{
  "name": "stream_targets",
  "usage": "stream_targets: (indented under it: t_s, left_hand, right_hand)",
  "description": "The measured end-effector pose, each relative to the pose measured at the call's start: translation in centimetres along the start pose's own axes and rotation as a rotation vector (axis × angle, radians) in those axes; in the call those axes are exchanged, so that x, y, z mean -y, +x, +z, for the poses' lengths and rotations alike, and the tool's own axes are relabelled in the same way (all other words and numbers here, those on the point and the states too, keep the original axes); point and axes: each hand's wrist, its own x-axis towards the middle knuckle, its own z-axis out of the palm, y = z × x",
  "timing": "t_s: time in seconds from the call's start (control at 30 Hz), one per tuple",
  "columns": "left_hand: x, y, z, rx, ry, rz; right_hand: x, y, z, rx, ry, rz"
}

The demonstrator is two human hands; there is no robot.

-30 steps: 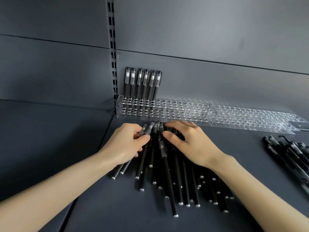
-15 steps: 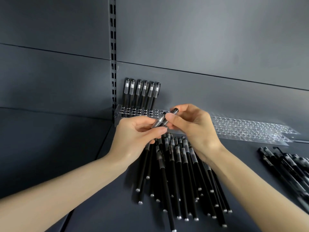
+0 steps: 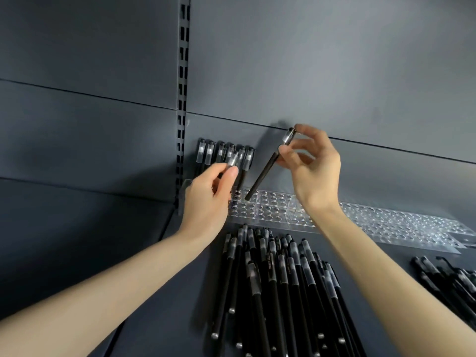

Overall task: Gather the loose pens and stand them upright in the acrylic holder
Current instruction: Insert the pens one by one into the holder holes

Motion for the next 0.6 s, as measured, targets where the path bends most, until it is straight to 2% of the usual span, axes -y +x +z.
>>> stream_targets:
  t_s: [0.23, 0.4, 0.6]
  left_hand:
    - [1.6, 0.6, -0.5, -0.050, -0.023, -0.089]
    - [1.9, 0.5, -0.4, -0.004, -0.126, -0.103]
    - [2.6, 0.4, -0.4, 0.004, -0.078, -0.097]
  right_hand:
    - [-2.2, 1.6, 1.6, -0.014, -0.101, -0.125]
    - [-3.6, 1.5, 2.1, 0.059, -0.172, -0.150]
    - [-4.7, 0.9, 2.3, 0.159, -0.234, -0.138]
